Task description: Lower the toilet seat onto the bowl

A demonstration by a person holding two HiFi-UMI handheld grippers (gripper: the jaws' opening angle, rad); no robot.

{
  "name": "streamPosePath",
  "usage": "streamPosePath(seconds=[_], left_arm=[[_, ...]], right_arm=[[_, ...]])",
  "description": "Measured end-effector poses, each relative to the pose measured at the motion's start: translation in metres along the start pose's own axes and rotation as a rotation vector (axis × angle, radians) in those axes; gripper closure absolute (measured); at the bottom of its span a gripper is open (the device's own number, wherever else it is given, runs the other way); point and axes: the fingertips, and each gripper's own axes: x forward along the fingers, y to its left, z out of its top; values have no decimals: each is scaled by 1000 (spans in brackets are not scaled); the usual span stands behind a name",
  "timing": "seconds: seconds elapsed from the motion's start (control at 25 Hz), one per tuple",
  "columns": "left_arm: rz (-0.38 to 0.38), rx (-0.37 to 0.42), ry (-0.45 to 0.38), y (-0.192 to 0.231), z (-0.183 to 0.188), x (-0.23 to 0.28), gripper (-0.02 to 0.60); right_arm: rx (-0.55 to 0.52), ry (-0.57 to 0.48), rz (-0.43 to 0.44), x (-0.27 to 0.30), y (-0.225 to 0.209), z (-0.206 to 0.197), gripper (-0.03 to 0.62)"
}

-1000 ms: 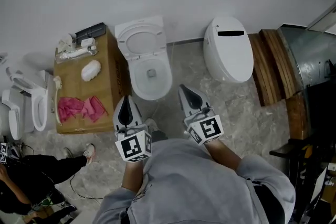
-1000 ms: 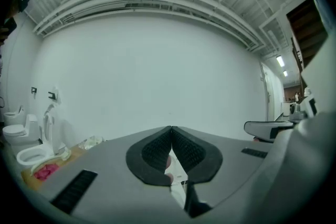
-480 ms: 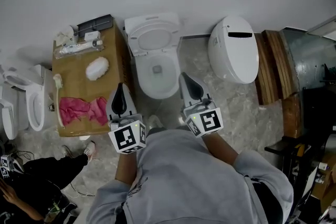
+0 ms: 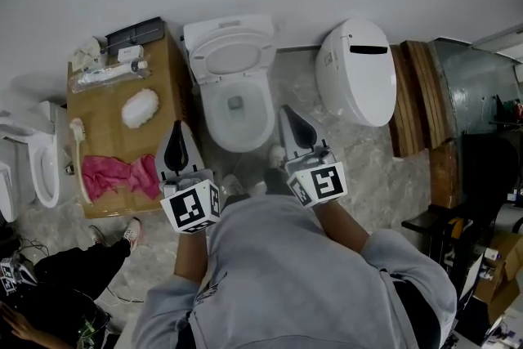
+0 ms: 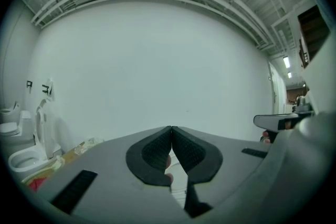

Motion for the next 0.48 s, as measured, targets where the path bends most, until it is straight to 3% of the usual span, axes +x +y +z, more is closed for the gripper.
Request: streamPosePath(seconds=[0.48], left_arm=[[118, 0, -16, -53, 12, 83, 581]], right_arm=[[26, -32, 106, 77, -95, 9, 595]])
